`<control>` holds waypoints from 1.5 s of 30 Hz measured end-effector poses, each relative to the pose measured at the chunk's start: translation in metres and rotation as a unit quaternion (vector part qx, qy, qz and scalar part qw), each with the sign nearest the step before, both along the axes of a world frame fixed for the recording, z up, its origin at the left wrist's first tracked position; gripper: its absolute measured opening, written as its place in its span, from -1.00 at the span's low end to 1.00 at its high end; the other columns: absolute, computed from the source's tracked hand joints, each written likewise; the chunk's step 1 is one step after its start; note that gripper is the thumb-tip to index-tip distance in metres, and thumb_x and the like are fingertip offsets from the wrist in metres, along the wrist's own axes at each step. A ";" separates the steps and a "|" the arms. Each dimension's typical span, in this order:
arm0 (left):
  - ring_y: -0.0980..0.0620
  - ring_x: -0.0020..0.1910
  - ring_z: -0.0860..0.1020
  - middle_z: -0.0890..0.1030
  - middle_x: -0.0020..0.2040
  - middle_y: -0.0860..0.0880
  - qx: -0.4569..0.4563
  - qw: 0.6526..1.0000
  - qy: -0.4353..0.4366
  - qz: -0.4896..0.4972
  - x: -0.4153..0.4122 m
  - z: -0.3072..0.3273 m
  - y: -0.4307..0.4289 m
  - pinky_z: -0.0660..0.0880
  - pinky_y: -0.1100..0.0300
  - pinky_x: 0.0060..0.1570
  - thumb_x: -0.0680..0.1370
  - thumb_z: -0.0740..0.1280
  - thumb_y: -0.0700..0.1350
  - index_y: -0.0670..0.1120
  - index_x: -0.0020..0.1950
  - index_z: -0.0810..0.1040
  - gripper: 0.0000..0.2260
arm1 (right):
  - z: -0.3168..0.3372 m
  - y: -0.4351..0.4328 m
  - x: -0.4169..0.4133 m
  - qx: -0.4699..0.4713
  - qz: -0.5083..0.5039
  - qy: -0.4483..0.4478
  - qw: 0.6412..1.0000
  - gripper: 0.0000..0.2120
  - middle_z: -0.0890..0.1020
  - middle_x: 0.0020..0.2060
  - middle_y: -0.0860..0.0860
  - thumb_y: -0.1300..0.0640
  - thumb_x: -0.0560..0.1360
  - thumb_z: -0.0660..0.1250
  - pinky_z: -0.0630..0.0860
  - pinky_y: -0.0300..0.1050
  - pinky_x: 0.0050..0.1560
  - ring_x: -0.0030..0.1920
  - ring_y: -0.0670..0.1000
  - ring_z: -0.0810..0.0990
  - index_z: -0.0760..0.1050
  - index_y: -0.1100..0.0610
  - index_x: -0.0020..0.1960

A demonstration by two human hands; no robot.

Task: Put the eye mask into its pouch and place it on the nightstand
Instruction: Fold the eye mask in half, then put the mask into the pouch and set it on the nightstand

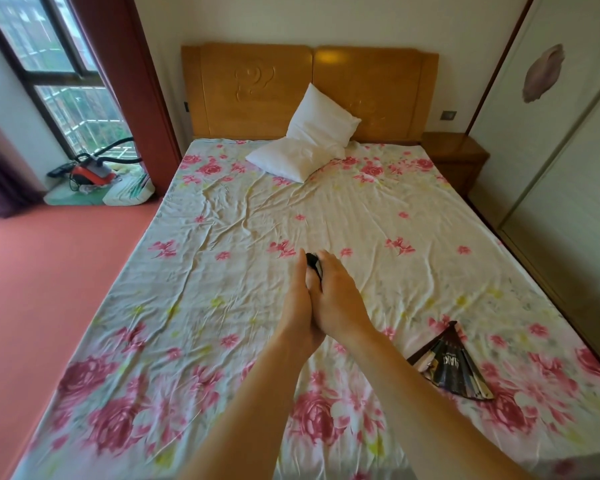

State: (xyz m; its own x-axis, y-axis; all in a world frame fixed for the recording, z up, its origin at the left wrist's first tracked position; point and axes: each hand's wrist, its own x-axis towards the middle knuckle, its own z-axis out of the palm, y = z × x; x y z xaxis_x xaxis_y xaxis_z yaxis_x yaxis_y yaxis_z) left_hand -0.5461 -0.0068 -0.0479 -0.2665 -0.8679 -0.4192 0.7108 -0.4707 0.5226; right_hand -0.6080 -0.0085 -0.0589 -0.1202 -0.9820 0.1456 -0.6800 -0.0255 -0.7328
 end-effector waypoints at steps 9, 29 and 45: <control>-0.22 0.23 0.59 0.56 0.34 -0.28 0.005 0.999 -0.025 0.042 0.015 -0.013 -0.017 0.68 -0.04 -0.13 0.64 0.26 -0.04 -0.14 0.45 0.43 -0.61 | 0.031 -0.002 -0.037 0.013 0.000 -0.228 0.974 -0.64 0.50 0.39 0.03 0.09 0.64 0.21 0.39 -0.20 0.39 0.39 -0.11 0.41 0.47 0.18 0.40; -0.26 0.15 0.65 0.63 0.23 -0.27 -0.070 0.986 -0.153 0.002 0.002 -0.014 -0.021 0.65 -0.21 0.01 0.64 0.25 -0.01 -0.18 0.33 0.48 -0.66 | 0.012 -0.008 -0.063 -0.010 -0.125 -0.300 0.946 -0.75 0.73 -0.06 0.06 0.15 0.54 0.40 0.67 -0.05 0.03 -0.07 -0.03 0.72 0.62 0.13 0.21; -0.06 -0.03 0.72 0.73 0.03 -0.13 -0.095 0.969 -0.202 -0.110 0.006 -0.036 -0.026 0.64 0.12 -0.24 0.56 0.39 -0.01 -0.09 0.12 0.61 -0.79 | 0.001 0.013 -0.061 -0.017 -0.263 -0.405 0.876 -0.90 0.72 -0.26 0.07 0.17 0.49 0.46 0.70 -0.02 -0.23 -0.24 0.02 0.72 0.66 0.21 -0.08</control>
